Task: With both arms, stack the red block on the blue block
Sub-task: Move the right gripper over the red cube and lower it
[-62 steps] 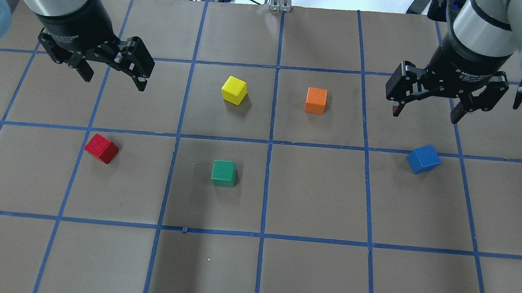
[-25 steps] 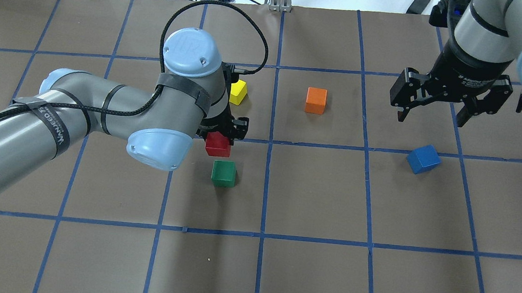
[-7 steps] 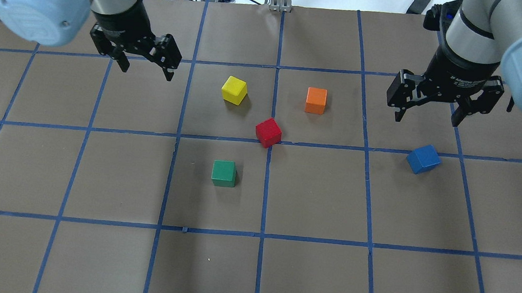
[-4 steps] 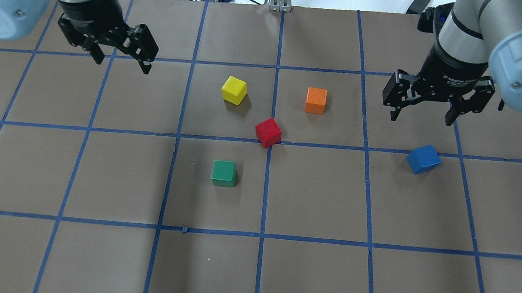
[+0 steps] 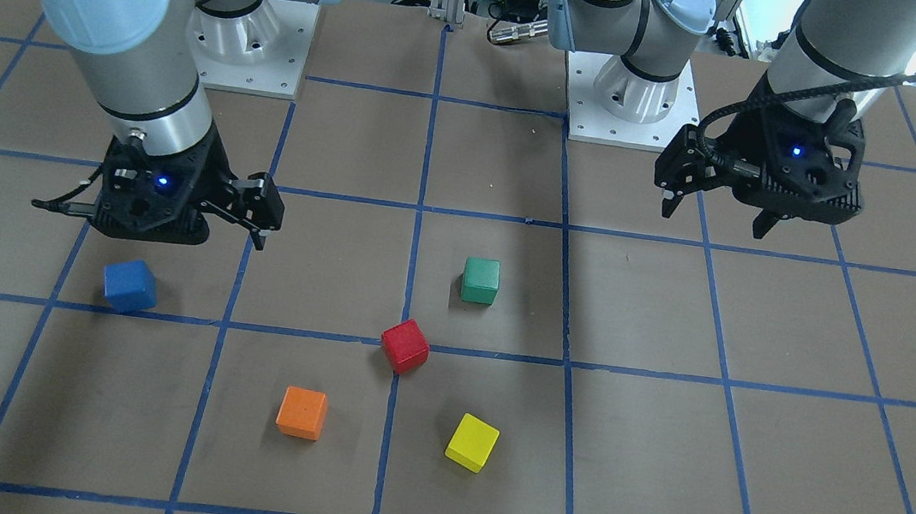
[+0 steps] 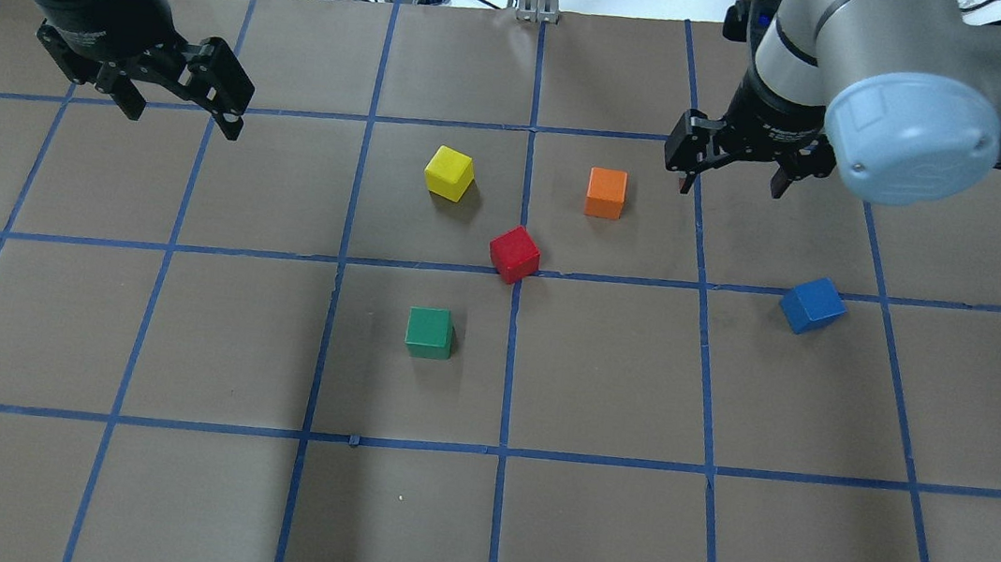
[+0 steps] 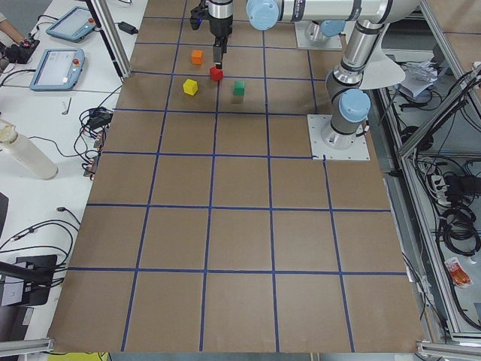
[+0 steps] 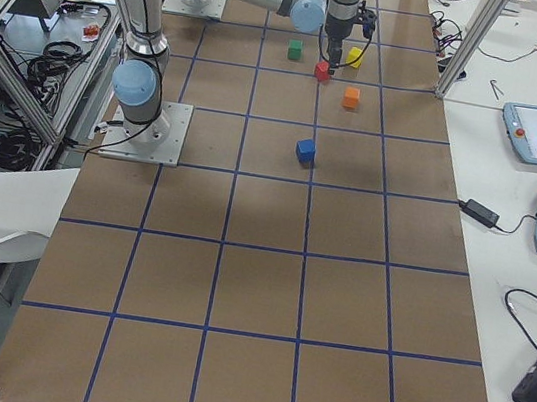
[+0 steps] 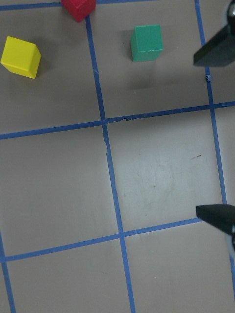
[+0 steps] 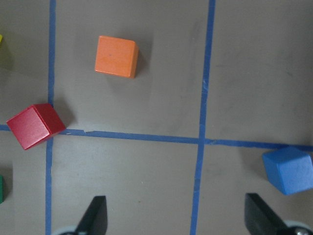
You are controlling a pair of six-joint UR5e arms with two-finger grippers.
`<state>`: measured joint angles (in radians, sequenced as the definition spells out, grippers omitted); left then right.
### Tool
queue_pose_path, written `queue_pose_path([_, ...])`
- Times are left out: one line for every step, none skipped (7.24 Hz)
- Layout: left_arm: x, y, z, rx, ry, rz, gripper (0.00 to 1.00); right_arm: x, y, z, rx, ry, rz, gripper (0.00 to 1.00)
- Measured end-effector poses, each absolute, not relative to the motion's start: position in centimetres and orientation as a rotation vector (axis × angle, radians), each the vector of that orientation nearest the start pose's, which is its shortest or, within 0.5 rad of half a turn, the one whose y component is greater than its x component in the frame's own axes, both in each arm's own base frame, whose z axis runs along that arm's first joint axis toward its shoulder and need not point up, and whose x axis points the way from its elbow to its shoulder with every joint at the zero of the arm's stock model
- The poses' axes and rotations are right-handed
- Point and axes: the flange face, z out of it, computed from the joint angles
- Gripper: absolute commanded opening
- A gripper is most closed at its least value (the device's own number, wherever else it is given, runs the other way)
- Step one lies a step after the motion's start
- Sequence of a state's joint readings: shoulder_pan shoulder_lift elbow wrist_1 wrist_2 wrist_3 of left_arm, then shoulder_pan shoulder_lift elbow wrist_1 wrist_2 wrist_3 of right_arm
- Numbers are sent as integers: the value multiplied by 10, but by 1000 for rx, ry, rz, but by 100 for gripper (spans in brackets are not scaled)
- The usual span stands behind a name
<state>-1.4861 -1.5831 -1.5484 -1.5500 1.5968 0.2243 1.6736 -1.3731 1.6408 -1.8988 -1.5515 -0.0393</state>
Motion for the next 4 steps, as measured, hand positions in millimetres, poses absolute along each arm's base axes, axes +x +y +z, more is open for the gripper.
queue_pose_path([-90, -508, 495, 221, 3102, -43, 100, 221, -553, 365, -401, 3092, -113, 100])
queue_pose_path([-91, -507, 498, 225, 3102, -52, 100, 248, -552, 350, -529, 3072, -119, 100])
queue_pose_path([-93, -503, 501, 228, 3103, -61, 100, 267, -553, 335, -603, 3057, -119, 100])
queue_pose_path([-94, -499, 505, 232, 3104, -69, 100, 280, -555, 320, -644, 3047, -124, 100])
